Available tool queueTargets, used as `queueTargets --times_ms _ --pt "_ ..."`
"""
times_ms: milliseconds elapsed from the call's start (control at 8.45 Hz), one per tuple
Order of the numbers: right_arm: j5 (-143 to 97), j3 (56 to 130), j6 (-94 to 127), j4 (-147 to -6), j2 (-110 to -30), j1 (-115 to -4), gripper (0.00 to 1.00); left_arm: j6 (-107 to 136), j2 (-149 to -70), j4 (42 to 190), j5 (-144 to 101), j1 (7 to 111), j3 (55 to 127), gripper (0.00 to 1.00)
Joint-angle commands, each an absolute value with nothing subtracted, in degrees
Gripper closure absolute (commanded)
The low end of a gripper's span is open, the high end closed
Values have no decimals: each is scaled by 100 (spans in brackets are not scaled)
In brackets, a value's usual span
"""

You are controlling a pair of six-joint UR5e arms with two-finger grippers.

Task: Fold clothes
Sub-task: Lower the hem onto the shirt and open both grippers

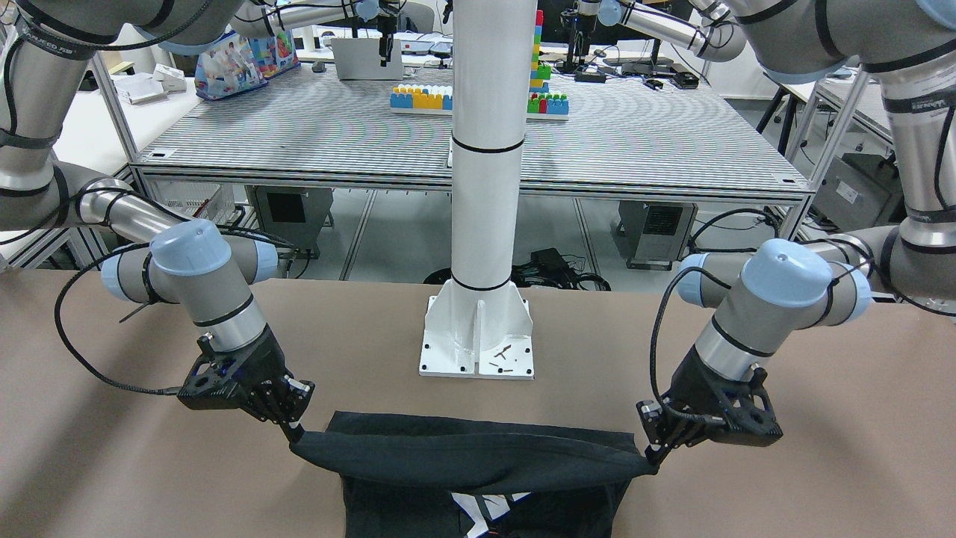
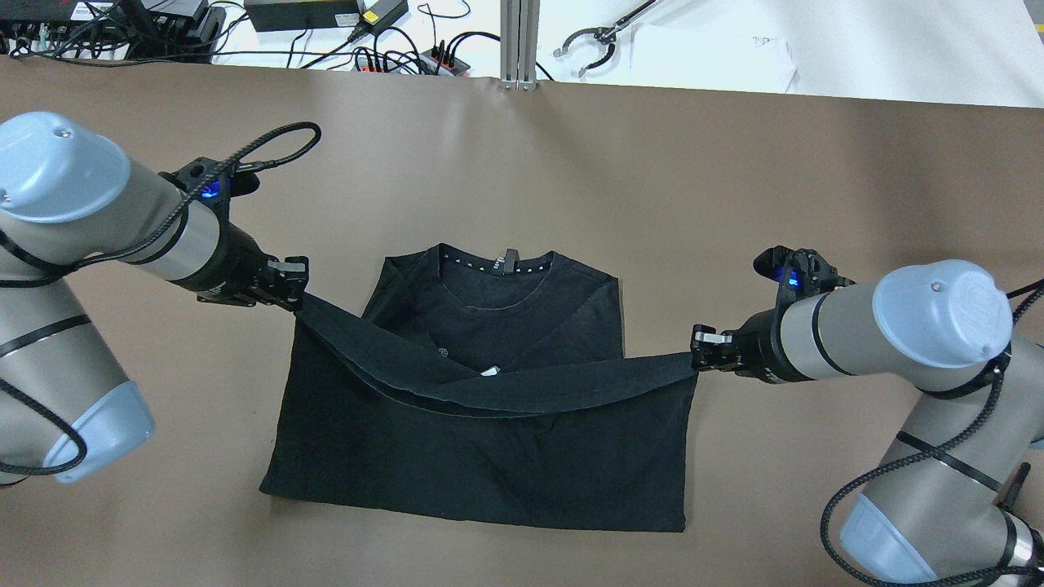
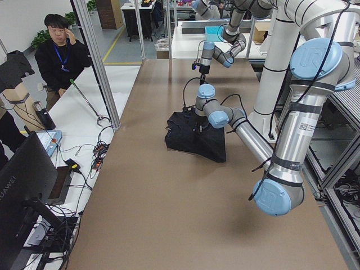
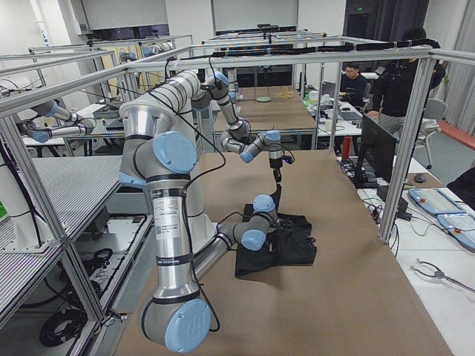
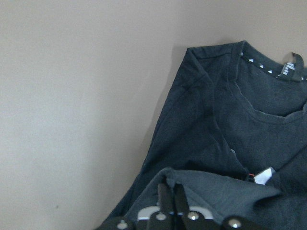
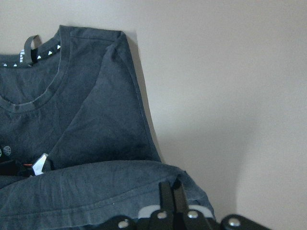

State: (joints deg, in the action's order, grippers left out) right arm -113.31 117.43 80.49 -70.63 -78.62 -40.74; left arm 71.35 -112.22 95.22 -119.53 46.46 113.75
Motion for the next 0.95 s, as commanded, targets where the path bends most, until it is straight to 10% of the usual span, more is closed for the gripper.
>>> queueTargets --times_ms 0,828 --pt "-11268 10990 8016 -7049 -7420 -4140 100 6847 -11470 9667 -11569 4650 10619 100" --pt "-11030 9984 7094 -6943 -6917 -4332 100 6663 -11514 11057 -11540 4728 9281 100"
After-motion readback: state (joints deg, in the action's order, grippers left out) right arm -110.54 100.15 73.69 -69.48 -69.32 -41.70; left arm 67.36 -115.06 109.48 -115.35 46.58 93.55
